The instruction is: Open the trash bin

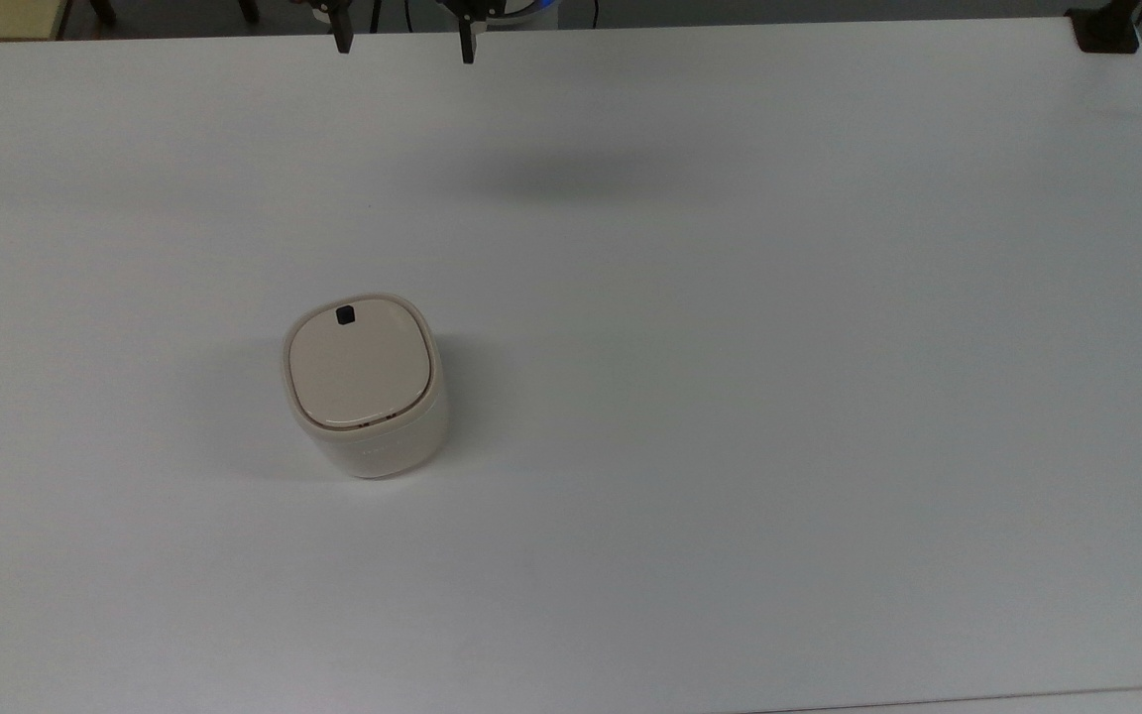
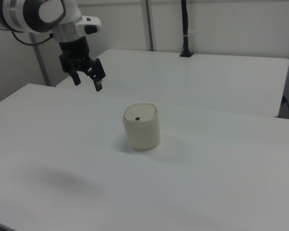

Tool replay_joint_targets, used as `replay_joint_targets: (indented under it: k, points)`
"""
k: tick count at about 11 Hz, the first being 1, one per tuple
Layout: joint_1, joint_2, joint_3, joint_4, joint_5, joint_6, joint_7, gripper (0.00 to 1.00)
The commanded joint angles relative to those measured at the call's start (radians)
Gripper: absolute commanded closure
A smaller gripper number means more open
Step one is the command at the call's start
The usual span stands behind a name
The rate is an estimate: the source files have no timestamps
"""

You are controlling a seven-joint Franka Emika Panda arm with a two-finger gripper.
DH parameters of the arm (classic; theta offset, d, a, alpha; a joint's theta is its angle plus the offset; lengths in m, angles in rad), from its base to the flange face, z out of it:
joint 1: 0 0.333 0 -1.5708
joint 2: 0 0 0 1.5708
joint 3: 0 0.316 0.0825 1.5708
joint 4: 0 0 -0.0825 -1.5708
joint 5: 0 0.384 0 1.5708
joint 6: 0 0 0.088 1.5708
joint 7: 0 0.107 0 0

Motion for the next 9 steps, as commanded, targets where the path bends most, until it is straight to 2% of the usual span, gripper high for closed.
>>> replay_joint_targets:
  k: [1, 9]
  points:
    - [0.005, 0.0, 0.001, 0.006, -0.004, -0.013, -0.019, 0.0]
    - [-0.001, 0.002, 0.003, 0.003, -0.003, -0.009, -0.03, 0.0]
